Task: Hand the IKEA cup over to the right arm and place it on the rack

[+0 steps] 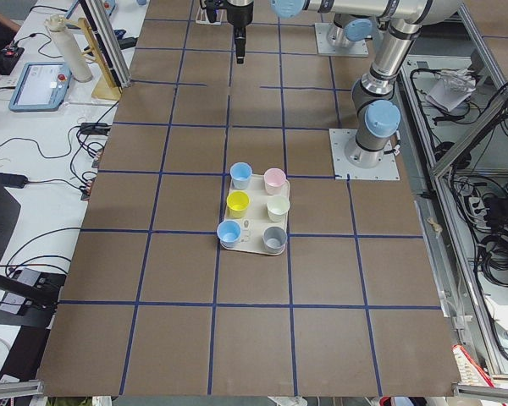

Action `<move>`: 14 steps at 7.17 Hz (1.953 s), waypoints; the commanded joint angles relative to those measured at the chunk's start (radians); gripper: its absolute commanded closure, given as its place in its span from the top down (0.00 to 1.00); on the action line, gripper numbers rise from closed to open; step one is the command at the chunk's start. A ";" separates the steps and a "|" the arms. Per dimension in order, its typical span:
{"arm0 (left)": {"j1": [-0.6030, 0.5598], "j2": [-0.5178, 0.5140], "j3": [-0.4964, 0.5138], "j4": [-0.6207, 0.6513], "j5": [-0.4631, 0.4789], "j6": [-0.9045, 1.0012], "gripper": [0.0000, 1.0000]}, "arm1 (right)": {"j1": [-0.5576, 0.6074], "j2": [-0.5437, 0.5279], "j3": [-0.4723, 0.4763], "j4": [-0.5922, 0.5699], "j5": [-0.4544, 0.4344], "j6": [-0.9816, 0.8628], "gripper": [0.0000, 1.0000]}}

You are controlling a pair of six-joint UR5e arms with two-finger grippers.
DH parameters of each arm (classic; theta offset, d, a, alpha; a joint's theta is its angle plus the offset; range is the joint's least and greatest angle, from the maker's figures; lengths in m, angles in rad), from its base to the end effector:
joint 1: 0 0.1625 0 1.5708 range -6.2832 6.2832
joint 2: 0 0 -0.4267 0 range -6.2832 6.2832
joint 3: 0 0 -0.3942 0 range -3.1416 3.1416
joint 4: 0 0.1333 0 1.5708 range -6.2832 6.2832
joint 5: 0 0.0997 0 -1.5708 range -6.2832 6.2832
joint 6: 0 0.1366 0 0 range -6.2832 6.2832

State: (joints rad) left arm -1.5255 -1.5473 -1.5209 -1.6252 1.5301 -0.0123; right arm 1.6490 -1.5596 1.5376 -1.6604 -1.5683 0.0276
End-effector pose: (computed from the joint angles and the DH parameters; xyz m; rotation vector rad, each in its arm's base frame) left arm -0.1167 -0.4912 0.4834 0.0887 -3.0998 0.0305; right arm 0.1733 -0.5012 0.4732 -0.0794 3.1274 -0.1743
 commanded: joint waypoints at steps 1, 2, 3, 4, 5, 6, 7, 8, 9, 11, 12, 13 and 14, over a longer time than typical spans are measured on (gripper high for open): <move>-0.001 0.010 -0.011 0.002 0.002 0.002 1.00 | 0.000 -0.002 -0.001 0.001 -0.001 0.000 1.00; -0.001 0.013 -0.013 0.002 0.002 0.002 1.00 | 0.000 -0.002 -0.001 0.001 -0.001 0.000 1.00; 0.004 0.015 -0.019 -0.005 0.004 0.014 1.00 | 0.000 0.001 -0.002 -0.001 0.001 0.000 1.00; 0.011 0.018 -0.027 -0.018 0.004 0.017 1.00 | 0.000 -0.002 -0.001 0.001 0.001 0.000 1.00; 0.037 0.018 -0.031 -0.036 0.005 0.040 1.00 | 0.000 -0.002 -0.001 0.001 -0.001 0.000 1.00; 0.109 0.001 -0.054 -0.056 0.008 0.202 1.00 | 0.000 0.001 -0.004 -0.001 0.001 0.001 1.00; 0.217 -0.010 -0.062 -0.044 0.007 0.348 1.00 | 0.000 -0.002 -0.004 0.001 0.001 0.003 1.00; 0.320 -0.010 -0.077 -0.044 0.010 0.441 1.00 | 0.000 -0.002 -0.004 0.001 0.001 0.005 1.00; 0.434 -0.040 -0.071 -0.036 0.008 0.654 1.00 | 0.000 0.000 -0.008 0.001 0.002 0.003 1.00; 0.586 -0.144 -0.078 0.150 0.033 0.853 1.00 | 0.000 -0.002 -0.008 0.001 0.010 0.003 1.00; 0.660 -0.201 -0.076 0.180 0.045 0.952 1.00 | 0.000 0.000 -0.008 0.001 0.011 0.002 1.00; 0.733 -0.262 -0.074 0.264 0.042 1.000 1.00 | 0.000 -0.002 -0.008 0.004 0.010 0.000 1.00; 0.772 -0.333 -0.064 0.333 0.036 0.999 1.00 | 0.000 -0.003 -0.007 0.004 0.011 0.000 1.00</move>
State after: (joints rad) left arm -0.8170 -1.7989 -1.5931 -1.3774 1.5696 0.9560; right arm 1.6490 -1.5616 1.5297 -1.6578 -1.5581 0.0284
